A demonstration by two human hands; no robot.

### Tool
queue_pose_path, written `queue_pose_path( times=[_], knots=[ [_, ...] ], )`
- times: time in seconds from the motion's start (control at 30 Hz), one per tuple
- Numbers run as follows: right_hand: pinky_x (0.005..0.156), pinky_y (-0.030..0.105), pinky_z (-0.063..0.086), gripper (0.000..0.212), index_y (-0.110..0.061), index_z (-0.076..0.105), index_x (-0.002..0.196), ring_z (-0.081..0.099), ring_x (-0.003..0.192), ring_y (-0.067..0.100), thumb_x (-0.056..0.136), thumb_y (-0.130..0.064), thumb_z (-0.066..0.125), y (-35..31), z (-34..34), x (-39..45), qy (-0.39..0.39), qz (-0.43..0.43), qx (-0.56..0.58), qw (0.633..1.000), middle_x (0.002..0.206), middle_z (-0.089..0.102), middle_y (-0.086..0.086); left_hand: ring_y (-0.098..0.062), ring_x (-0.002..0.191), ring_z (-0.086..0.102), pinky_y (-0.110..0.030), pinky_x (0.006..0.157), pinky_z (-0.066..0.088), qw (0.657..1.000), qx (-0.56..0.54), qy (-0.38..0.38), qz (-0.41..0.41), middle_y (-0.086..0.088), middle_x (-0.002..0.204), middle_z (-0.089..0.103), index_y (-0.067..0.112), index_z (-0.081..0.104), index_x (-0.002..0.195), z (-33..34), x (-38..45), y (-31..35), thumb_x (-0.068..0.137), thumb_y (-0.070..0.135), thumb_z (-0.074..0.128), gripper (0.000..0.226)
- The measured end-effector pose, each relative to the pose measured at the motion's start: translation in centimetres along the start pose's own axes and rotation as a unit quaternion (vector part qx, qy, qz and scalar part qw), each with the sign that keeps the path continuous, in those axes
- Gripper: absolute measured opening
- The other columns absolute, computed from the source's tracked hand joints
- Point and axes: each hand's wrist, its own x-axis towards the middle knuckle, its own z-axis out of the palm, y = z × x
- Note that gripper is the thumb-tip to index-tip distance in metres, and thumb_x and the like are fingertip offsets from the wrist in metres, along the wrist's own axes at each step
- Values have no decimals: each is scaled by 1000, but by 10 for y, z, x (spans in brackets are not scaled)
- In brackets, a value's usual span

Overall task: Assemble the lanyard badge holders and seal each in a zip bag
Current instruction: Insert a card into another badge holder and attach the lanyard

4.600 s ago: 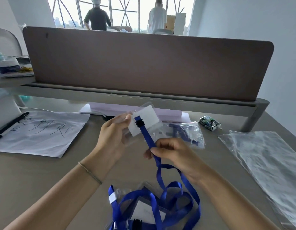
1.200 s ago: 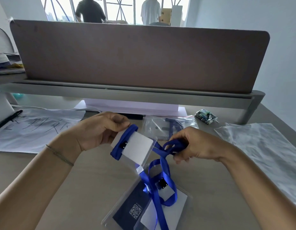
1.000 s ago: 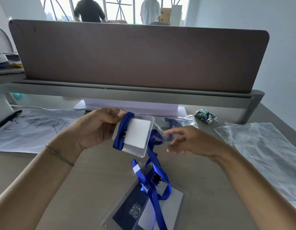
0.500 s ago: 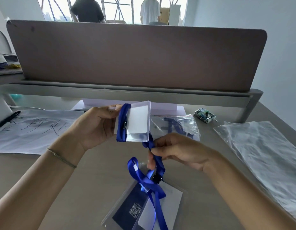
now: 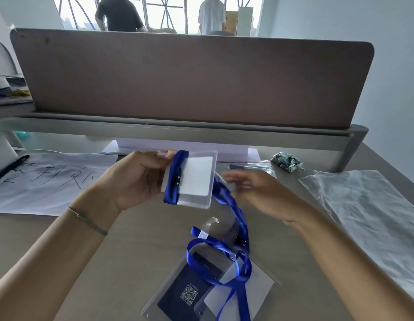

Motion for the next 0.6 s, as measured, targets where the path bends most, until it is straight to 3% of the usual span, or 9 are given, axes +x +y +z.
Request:
queue_pose_path(
  times=[0.07,0.17,0.23,0.33,0.43,0.53,0.6],
  knots=[
    [113,34,34,57,-48,50,136,43,134,1,88,-22,69,-9,3,-4,12,-47,35,998,141,50,-23,-21,74,59,-28,64,55,999,32,-38,-8,-6,84,61,10,65,89,5,1,-4,44,25,96,57],
    [115,37,35,78,-36,45,145,42,138,5,81,-4,76,-11,4,-10,-154,-140,86,974,146,50,-19,-18,63,61,-24,56,54,993,59,-96,-25,-6,73,62,10,66,78,15,-1,-8,53,26,93,40],
    [97,28,50,55,-25,65,125,63,117,10,80,6,67,-11,4,-15,-253,-122,172,944,120,70,-10,-16,61,63,-23,55,54,988,77,-130,-33,-5,70,63,10,65,75,19,-2,-9,60,28,91,35],
    [77,24,54,35,-20,78,101,70,85,16,80,-3,55,-7,7,-13,-240,-21,276,930,92,75,2,-16,62,63,-22,56,53,981,127,-138,-38,-5,70,64,11,65,74,21,-4,-8,66,31,87,31],
    [74,33,52,29,-1,66,93,63,71,33,89,-14,40,-3,6,-11,-303,-24,295,906,68,59,15,-19,65,61,-22,57,52,979,165,-111,-51,-9,74,64,9,67,77,19,-4,-9,72,28,75,21],
    [74,37,55,31,-4,61,82,45,46,23,98,-26,45,-4,-1,-14,-303,9,281,911,52,32,6,-19,67,56,-22,59,47,972,203,-104,-66,-10,79,61,9,70,85,20,-5,-9,78,26,72,19],
    [71,37,55,30,-6,58,74,29,41,18,100,-21,53,-5,-6,-15,-277,9,216,936,49,31,1,-15,67,58,-20,57,47,959,255,-99,-74,-9,81,63,7,71,88,23,-7,-10,86,19,69,13]
  ],
)
